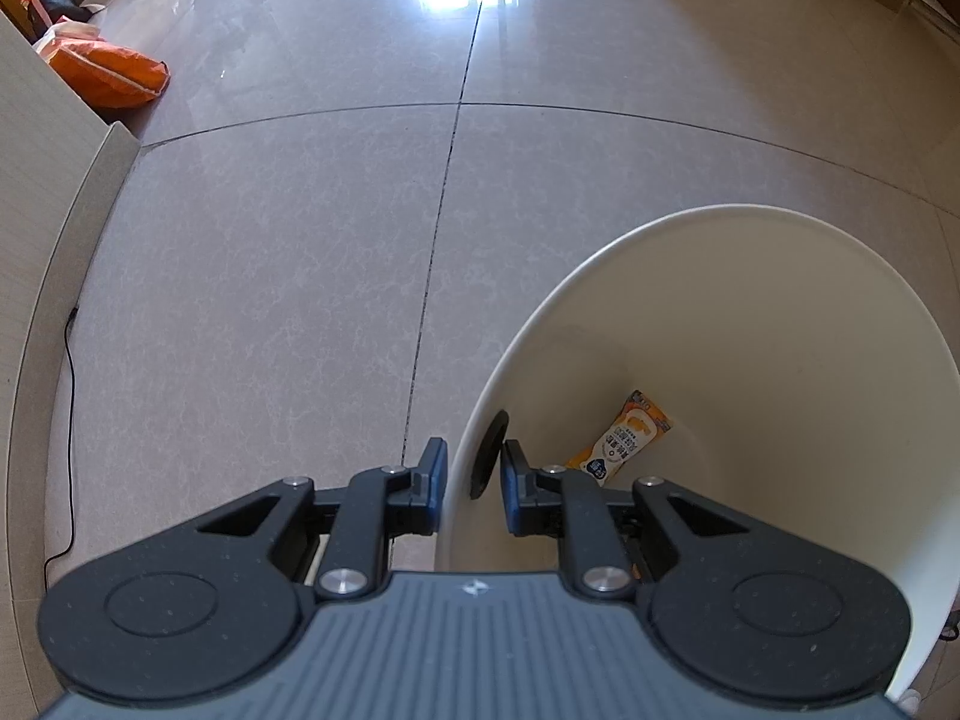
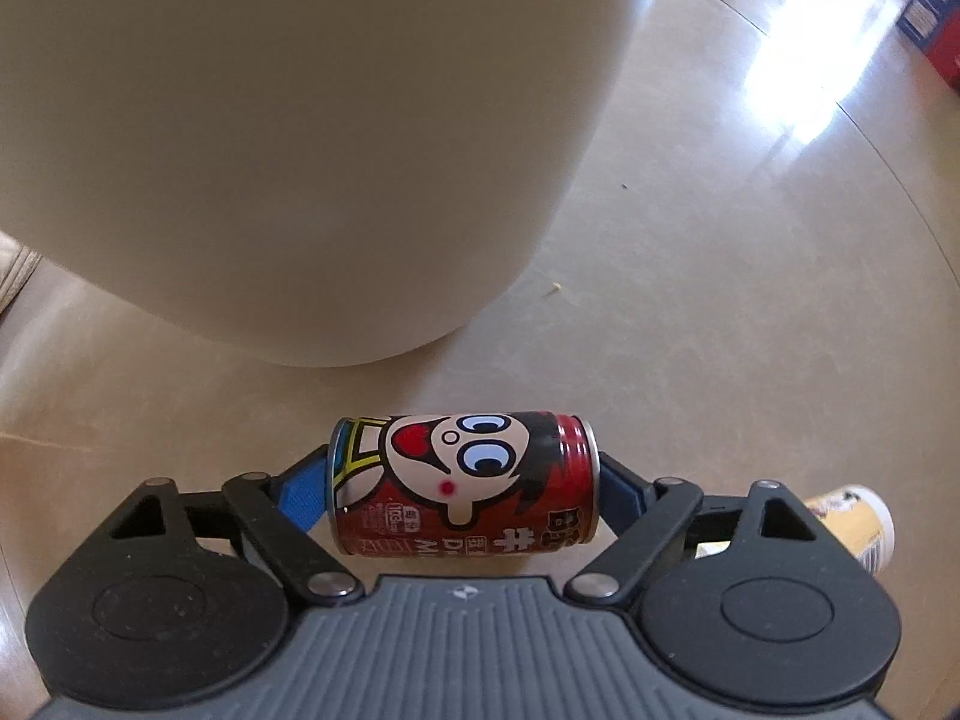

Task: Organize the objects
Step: 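Carry the red can over the bin and open the right tool, then move the right tool to the yellow-white yogurt drink cup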

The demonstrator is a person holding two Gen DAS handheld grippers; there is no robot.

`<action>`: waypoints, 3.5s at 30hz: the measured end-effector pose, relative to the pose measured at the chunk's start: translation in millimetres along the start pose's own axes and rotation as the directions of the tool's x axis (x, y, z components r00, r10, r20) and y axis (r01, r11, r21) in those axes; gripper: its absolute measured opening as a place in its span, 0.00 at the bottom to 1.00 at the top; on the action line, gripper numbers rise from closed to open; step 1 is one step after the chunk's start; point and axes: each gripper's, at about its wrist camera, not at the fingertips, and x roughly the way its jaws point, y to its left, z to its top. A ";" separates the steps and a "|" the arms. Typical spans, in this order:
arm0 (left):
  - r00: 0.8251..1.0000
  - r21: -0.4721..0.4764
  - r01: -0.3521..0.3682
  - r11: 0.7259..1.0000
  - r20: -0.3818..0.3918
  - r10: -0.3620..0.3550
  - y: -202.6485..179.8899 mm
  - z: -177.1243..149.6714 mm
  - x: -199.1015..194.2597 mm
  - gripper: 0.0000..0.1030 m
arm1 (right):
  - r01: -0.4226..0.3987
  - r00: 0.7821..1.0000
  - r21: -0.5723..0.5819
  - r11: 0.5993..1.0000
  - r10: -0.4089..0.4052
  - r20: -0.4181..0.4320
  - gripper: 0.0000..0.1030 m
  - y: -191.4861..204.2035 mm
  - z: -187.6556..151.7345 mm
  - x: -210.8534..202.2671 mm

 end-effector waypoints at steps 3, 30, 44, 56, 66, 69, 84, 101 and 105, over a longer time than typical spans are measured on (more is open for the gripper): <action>1.000 -0.002 0.002 1.000 0.000 -0.002 0.3 0.0 0.1 0.17 | 0.006 1.000 0.038 0.999 -0.006 -0.006 0.88 -0.8 -2.2 -3.9; 0.999 0.015 -0.022 1.000 0.034 0.021 -6.4 -6.4 -5.1 0.18 | 0.100 0.984 0.177 0.979 -0.124 0.128 0.88 32.1 28.2 -290.0; 1.000 -0.003 -0.002 1.000 0.029 0.002 1.9 -4.5 -3.9 0.18 | 0.011 0.963 0.072 0.997 -0.030 0.267 0.88 66.5 106.4 -293.5; 1.000 -0.011 0.003 1.000 0.023 -0.003 1.8 -4.3 -2.5 0.18 | 0.041 0.958 0.128 0.991 -0.075 0.276 1.00 59.1 80.2 -290.3; 1.000 -0.005 0.005 1.000 0.021 -0.005 2.8 -2.5 -1.1 0.18 | 0.136 0.958 0.327 0.935 -0.209 0.198 1.00 9.8 22.9 -282.1; 1.000 -0.001 0.006 1.000 0.018 -0.006 2.8 -2.4 -0.8 0.17 | 0.171 0.953 0.367 0.914 -0.248 0.173 1.00 -3.2 2.9 -271.6; 1.000 0.003 0.001 1.000 0.012 -0.001 1.2 -1.2 1.6 0.17 | 0.230 0.972 0.509 0.830 -0.220 -0.080 1.00 -41.4 -90.6 -152.9; 1.000 0.022 -0.014 1.000 0.012 0.014 -4.0 -2.0 0.6 0.18 | -0.053 0.987 0.875 0.482 -0.108 0.119 1.00 -149.3 -67.5 -70.1; 1.000 0.024 -0.016 1.000 0.014 0.016 -5.2 -2.5 0.3 0.18 | -0.093 0.985 0.908 0.408 -0.095 0.143 1.00 -160.8 -57.6 -49.3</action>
